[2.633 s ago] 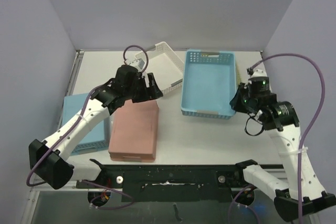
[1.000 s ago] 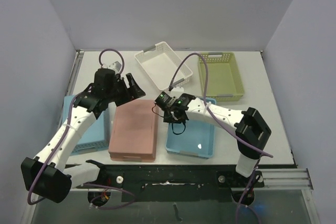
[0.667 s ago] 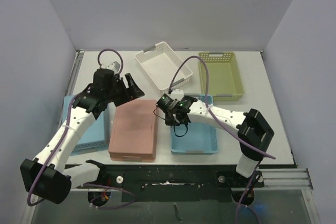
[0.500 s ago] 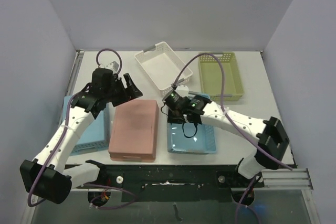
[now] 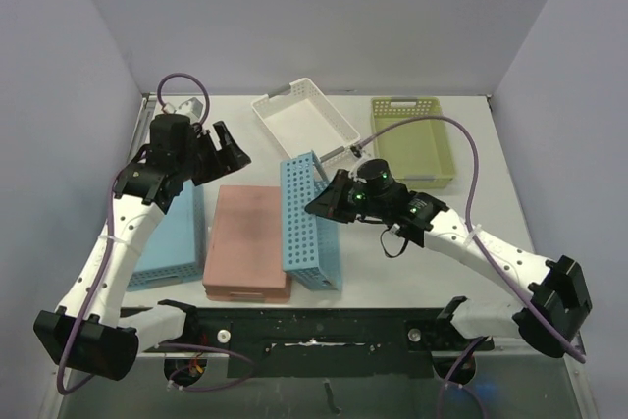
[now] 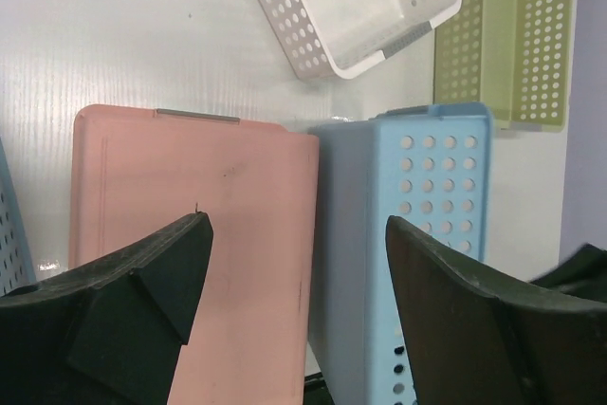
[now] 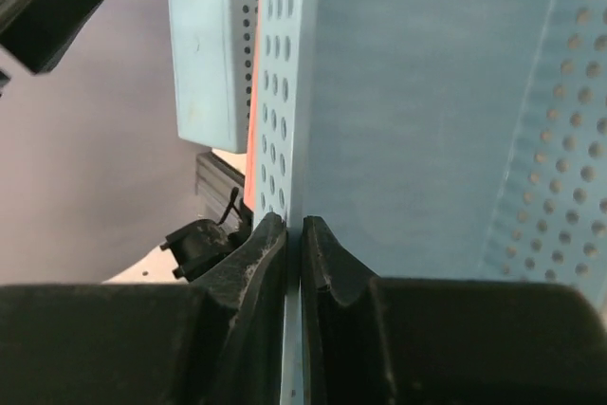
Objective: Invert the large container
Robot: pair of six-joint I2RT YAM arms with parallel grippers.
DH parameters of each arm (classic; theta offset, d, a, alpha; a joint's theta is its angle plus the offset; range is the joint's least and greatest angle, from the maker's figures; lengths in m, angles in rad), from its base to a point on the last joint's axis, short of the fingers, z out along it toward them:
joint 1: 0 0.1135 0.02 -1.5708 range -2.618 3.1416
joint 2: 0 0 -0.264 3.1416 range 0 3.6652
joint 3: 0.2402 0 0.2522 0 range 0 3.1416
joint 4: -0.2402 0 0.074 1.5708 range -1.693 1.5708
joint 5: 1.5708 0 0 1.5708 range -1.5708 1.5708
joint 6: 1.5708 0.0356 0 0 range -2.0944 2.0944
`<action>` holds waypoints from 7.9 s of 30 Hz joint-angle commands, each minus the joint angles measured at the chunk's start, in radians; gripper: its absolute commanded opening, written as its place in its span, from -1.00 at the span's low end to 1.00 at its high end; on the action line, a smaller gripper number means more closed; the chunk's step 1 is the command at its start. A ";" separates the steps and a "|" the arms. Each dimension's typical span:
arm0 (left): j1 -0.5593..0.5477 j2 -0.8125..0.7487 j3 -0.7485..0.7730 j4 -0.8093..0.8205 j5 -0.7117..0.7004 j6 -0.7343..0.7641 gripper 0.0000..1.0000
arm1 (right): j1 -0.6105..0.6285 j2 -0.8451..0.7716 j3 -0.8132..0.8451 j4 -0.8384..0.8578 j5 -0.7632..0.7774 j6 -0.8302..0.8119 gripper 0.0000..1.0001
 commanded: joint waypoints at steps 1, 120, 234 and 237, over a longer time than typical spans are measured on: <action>0.007 -0.003 0.025 0.027 0.054 0.008 0.48 | -0.134 -0.086 -0.214 0.340 -0.273 0.139 -1.00; 0.034 0.470 0.365 0.244 -0.102 0.074 -1.00 | -0.560 -0.367 0.128 -0.413 0.166 -0.266 0.78; -0.042 0.926 0.836 0.207 0.312 0.059 -1.00 | -0.559 -0.254 -0.021 -0.364 0.057 -0.269 0.78; -0.043 0.885 0.748 0.399 0.506 -0.073 -1.00 | -0.558 -0.283 -0.036 -0.371 0.062 -0.263 0.78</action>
